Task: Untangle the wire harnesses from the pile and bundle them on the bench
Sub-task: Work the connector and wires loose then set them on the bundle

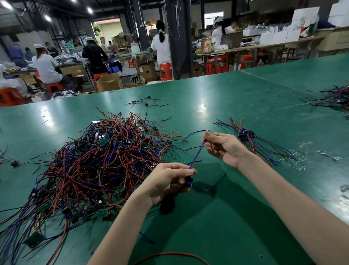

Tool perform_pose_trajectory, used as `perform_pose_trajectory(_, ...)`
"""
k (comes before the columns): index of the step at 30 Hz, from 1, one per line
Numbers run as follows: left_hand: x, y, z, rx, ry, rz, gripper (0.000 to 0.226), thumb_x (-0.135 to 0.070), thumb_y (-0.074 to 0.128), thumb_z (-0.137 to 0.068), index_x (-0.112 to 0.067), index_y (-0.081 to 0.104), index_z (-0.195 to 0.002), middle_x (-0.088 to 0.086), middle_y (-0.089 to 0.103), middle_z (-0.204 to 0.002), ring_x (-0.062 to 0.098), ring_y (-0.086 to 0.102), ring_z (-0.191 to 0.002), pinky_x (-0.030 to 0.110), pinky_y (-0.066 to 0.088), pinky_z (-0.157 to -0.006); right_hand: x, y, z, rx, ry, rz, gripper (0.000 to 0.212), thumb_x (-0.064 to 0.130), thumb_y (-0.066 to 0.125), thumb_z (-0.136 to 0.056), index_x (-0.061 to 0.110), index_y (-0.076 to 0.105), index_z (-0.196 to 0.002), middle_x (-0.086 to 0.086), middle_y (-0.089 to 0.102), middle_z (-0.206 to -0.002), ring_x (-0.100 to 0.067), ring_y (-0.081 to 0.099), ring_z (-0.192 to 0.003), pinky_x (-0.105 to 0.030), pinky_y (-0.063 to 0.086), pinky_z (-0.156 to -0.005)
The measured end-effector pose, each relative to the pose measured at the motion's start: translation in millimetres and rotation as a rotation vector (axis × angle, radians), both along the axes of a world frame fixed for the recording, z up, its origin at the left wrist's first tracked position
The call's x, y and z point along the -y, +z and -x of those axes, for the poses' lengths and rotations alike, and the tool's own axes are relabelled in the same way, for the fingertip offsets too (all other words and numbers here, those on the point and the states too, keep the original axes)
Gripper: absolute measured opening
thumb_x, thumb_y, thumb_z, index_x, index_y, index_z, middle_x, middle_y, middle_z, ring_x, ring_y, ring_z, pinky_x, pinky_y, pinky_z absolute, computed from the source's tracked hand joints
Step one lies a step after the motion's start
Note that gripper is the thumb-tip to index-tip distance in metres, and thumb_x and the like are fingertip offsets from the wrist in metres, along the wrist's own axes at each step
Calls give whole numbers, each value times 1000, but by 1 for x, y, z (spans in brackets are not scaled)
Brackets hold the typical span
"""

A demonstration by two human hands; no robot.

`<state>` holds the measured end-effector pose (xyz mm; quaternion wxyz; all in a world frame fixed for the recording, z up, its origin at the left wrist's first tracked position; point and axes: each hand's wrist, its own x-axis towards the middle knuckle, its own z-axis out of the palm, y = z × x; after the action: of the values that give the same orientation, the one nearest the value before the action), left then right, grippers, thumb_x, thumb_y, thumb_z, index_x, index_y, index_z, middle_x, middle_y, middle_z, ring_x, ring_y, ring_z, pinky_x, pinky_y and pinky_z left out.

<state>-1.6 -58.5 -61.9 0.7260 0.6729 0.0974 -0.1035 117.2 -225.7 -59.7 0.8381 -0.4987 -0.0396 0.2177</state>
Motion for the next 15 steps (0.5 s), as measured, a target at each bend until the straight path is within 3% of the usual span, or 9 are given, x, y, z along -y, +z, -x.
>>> perform_pose_trajectory(3, 0, 0, 0, -17, 31, 0, 16, -3, 67, -82, -8, 75, -69, 14, 52, -78, 18, 52, -56, 23, 53, -49, 0, 0, -1, 2, -5, 2, 15, 6, 58, -89, -2, 63, -78, -8, 67, -59, -9, 62, -47, -18, 53, -49)
perform_pose_trajectory(7, 1, 1, -1, -7, 18, -2, 20, -5, 64, -86, -9, 76, -70, 12, 54, -70, 16, 53, -55, 23, 53, -51, -1, 2, 0, 35, -20, 12, 14, 3, 56, -90, -4, 62, -80, -8, 67, -57, -9, 61, -46, -18, 54, -48)
perform_pose_trajectory(11, 3, -1, -1, -7, 6, 10, 11, -3, 64, -85, -5, 75, -82, 5, 70, -72, 6, 53, -47, 22, 53, -50, -4, 1, 3, 49, -75, 35, 5, 0, 62, -85, -3, 62, -81, -8, 67, -56, -9, 60, -43, -19, 52, -46)
perform_pose_trajectory(15, 5, -2, 0, 19, 6, 17, 14, 1, 65, -83, -3, 73, -95, 7, 74, -77, 4, 57, -48, 16, 49, -45, -5, 2, 4, 57, -113, 60, 9, -1, 67, -81, 1, 62, -74, -5, 65, -53, -9, 57, -42, -18, 51, -44)
